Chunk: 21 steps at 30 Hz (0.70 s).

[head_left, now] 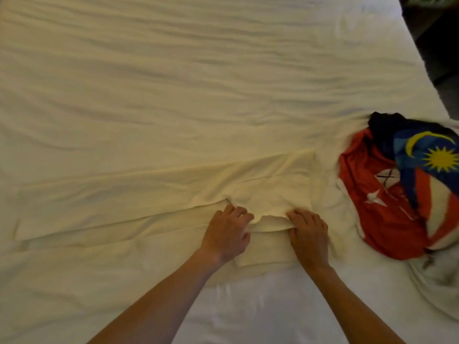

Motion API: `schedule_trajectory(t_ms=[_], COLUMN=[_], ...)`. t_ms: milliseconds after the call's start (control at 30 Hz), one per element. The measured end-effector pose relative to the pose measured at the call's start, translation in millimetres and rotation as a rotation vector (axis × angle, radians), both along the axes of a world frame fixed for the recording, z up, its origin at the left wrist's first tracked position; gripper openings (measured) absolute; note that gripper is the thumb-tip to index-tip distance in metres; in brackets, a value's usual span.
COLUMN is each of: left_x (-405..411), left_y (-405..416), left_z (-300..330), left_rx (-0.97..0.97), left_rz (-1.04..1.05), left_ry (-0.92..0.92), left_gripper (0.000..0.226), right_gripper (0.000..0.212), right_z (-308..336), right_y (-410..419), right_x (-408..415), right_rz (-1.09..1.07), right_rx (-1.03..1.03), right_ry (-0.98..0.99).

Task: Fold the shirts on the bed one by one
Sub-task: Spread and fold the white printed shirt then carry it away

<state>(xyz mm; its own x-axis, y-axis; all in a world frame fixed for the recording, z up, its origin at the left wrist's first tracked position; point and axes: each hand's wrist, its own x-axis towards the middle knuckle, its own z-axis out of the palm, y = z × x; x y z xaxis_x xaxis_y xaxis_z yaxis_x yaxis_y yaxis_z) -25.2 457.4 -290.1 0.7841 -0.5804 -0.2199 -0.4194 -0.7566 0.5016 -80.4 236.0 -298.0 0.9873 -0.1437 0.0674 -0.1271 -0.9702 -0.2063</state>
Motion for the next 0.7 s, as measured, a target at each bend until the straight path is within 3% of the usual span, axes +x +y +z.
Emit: schedule_trajectory(t_ms=[133,233,367,467,533,633,700], left_x=[1,0,8,15,21,30,33], left_y=[-16,-30,-39,-40,-36,-31,-31], left_z=[-4,-6,-9,-6,-4,-2,-7], left_rx=[0.197,0.178,0.178,-0.024,-0.237,-0.508,-0.552], left_rz=[-0.001,0.037,0.061,0.156,0.275,0.681,0.934], left_ry=[0.030,-0.130,-0.136,-0.170,-0.131,0.207,0.335], left_gripper=[0.067,0.052,0.025,0.018,0.020,0.010,0.005], right_gripper=[0.013,0.011,0.018,0.017,0.014,0.008,0.010], right_z=[8,12,10,17,28,34,29], right_y=[-20,-32,-45,-56,-61,-57,-48], right_x=[12,17,22,32,48,86,111], right_rz=[0.046,0.162,0.194,0.194,0.139,-0.077,-0.275], right_rx=[0.091,0.172,0.192,0.216,0.394,0.827,1.062], right_ry=[-0.069,-0.061,0.313,0.311,0.255,0.205,0.176])
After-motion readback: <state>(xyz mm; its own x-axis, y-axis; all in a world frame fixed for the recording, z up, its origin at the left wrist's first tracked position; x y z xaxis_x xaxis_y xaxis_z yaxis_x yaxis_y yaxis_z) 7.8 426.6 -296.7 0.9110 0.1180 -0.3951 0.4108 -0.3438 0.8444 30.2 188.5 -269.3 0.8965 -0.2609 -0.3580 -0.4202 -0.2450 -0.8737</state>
